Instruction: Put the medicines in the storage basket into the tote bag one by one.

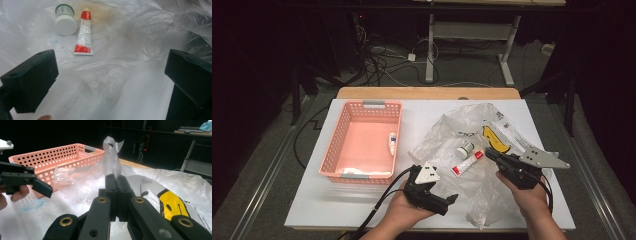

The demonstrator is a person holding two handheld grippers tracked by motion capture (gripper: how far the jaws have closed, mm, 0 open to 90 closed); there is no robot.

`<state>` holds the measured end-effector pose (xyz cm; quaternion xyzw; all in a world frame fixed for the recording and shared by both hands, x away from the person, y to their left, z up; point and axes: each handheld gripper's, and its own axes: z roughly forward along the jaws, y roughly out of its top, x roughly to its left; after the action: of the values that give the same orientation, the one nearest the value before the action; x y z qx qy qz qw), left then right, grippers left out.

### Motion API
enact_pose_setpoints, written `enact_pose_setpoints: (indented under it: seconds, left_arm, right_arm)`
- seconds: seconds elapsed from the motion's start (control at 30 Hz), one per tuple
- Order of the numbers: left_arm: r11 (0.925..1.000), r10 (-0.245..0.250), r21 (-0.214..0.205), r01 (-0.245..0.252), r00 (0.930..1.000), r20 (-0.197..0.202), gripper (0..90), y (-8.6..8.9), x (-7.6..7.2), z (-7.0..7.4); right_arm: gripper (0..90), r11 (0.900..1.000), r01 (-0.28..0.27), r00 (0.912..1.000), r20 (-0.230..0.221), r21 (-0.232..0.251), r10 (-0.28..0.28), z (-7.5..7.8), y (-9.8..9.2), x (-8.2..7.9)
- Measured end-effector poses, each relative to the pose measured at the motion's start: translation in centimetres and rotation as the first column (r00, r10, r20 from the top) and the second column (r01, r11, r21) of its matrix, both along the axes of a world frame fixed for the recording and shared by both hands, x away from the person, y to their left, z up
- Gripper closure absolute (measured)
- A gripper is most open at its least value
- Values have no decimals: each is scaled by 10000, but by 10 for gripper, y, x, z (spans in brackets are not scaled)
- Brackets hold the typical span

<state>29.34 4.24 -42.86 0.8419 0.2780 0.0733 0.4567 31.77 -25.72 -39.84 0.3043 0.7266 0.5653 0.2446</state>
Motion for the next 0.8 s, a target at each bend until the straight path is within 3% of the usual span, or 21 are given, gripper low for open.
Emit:
enact_pose_setpoints:
  seconds: [0.2, 0.4, 0.53, 0.8]
  left_arm:
    - [9987, 516, -20, -516, 9987, 9, 0, 23, 4, 10]
    - [9925, 1223, 17, -1223, 9923, 218, 0, 49, 10, 18]
    - [9844, 1758, -63, -1757, 9842, 197, 0, 69, 15, 21]
    - [9603, 2781, 184, -2784, 9604, 133, 0, 104, 27, 21]
  right_arm:
    - [900, 10000, 13, 10000, -13, 39, -13, 0, -1, 0]
    - [900, 10000, 14, 10000, -33, 36, -14, 0, -2, 0]
    - [900, 10000, 9, 10000, -4, 17, -9, 1, -2, 0]
    - [900, 10000, 28, 10000, 18, 30, -29, 1, -3, -1]
